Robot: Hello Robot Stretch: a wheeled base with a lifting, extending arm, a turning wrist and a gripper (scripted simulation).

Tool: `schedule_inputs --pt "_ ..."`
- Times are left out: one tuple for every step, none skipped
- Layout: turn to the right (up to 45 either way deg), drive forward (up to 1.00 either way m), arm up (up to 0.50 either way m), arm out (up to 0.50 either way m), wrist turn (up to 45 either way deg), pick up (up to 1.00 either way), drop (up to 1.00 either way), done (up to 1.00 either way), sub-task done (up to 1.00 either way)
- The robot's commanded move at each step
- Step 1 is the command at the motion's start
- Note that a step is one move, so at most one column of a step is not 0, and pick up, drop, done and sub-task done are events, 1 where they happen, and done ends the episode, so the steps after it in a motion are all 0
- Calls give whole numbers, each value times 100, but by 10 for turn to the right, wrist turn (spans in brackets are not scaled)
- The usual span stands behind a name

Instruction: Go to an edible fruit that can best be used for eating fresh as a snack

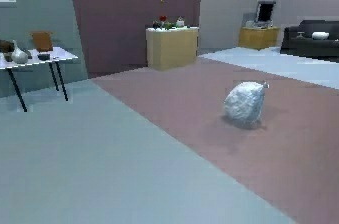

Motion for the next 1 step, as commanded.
schedule_inputs --pt "0 10 0 0 0 0 0 0 0"
